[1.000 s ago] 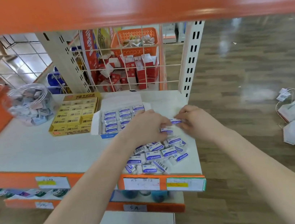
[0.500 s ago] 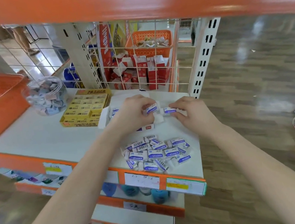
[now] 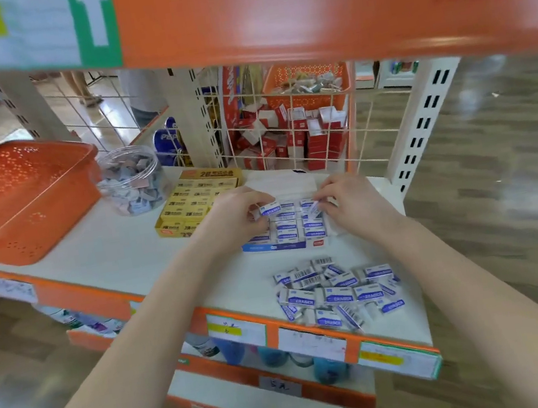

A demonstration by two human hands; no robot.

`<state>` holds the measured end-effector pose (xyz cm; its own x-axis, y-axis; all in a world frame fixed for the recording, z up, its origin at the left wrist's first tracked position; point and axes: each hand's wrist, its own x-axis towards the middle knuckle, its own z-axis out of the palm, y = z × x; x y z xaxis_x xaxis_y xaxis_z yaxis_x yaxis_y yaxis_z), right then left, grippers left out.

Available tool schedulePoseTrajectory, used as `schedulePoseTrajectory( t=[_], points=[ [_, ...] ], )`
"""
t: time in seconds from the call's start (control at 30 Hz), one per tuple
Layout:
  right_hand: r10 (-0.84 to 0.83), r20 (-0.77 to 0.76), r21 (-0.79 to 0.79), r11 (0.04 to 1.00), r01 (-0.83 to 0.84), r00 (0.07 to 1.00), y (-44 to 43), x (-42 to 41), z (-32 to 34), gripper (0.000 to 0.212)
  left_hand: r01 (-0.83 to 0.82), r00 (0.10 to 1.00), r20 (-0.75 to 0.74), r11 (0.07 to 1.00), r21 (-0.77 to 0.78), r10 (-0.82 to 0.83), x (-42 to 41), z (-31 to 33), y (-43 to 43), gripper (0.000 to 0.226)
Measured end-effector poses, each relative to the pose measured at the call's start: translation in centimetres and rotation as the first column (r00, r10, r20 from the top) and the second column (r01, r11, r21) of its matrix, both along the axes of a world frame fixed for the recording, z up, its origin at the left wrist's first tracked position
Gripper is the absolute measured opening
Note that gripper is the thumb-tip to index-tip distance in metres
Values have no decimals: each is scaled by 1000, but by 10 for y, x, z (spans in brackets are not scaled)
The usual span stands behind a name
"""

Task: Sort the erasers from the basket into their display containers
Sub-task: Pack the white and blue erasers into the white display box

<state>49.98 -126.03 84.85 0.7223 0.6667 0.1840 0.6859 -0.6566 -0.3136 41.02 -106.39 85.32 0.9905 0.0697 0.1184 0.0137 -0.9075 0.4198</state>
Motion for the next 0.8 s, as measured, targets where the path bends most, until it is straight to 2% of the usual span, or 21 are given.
schedulePoseTrajectory(
  t=[0.13, 0.27, 0.53, 0.67, 0.73, 0.8],
  points=[
    [-25, -55, 15, 1000, 26, 998, 2, 2, 7, 22, 34, 999, -35, 999, 19, -33, -2, -5, 6, 39],
    [-63, -118, 50, 996, 69, 991, 1, 3, 7, 17, 30, 999, -16, 999, -29, -30, 0, -10, 10, 36],
    [-53, -84, -8, 999, 53, 995, 13, 4, -10, 9, 37, 999, -2, 996, -78, -37, -1, -13, 16, 32],
    [-73, -78, -31, 997, 71, 994, 13, 6, -11, 10, 55, 998, 14, 996, -74, -54, 0, -12, 16, 31],
    [-32, -48, -63, 998, 29, 998, 15, 3, -8, 16, 58, 998, 35, 995, -86, -55, 0, -12, 15, 30],
    [33, -31, -3, 999, -33, 999, 21, -5, -4, 24, 53, 997, 54, 991, -122, -46, -1, -15, 13, 31]
  ],
)
